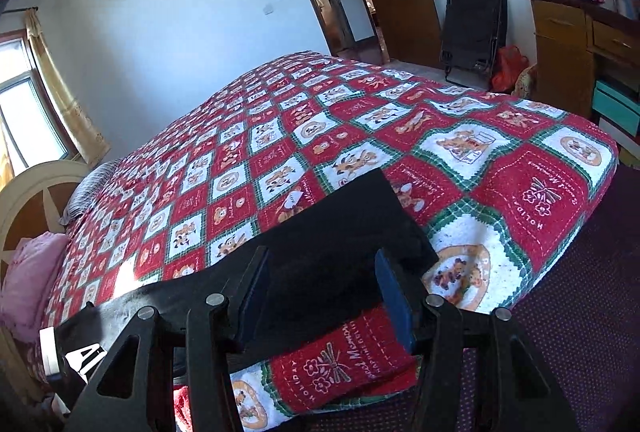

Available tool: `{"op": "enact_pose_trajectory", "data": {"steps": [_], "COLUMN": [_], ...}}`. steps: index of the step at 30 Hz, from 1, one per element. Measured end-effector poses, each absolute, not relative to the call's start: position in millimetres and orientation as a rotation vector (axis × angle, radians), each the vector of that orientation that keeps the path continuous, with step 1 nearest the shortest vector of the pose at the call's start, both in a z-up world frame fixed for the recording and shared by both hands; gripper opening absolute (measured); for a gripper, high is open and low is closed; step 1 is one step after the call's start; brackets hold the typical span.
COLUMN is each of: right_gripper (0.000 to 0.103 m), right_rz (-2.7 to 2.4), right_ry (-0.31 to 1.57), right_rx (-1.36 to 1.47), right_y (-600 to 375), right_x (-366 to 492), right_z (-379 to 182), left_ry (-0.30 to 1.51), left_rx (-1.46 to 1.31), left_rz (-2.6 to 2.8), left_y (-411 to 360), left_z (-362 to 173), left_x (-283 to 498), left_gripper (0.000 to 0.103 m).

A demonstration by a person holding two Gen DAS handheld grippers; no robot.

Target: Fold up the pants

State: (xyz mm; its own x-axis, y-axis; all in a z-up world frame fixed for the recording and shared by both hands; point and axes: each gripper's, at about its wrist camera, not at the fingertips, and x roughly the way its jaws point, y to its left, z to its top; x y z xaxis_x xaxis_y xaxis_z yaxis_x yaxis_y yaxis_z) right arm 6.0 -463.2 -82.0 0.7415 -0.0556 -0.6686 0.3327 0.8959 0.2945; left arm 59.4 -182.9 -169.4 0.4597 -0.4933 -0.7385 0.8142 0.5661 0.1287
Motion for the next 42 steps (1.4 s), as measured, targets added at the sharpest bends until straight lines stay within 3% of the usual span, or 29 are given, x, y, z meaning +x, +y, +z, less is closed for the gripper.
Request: {"op": "enact_pose_trajectory", "data": {"steps": [7,9,11,25,27,28,29,35,42], "right_gripper": [0.055,0.055,0.055,0.054,0.036,0.019,0.013,0.011,0.011], "right_rz": [-0.231,-0.231,-0.246,-0.225,-0.243,-0.255,-0.26,-0.255,-0.292], "right_ry": [0.716,0.722,0.713,0.74,0.753,0.766,0.769,0.705,0.785], "right_rx": [0.413,0.419,0.432,0.631,0.595,0.57,0.554,0.5,0.508], "right_y": [-463,-465,-470,-510,-508,-506,-506,-502,-516], "right_x": [9,10,7,4,8,12,14,11,5], "right_z": [-86,-88,-87,-95,-98,-99,-99,-80,-102], "left_ry": [0.695,0.689,0.69,0.71,0.71,0.712,0.711,0.67,0.726], "left_rx": [0.531,0.522,0.49,0.354,0.345,0.341,0.339,0.303,0.346], "left_rz": [-0.837,-0.837,-0.848,-0.871,-0.874,-0.878,-0.88,-0.91,-0.947], "left_y": [-183,-184,-181,-168,-167,-167,-166,-157,-164], "left_z": [-170,-168,-166,-161,-161,-161,-160,-146,-172], "left_x": [56,59,62,73,74,75,75,73,65], "left_gripper": [0.046,0.021,0.016,0.011,0.011,0.009,0.008,0.006,0.006]}}
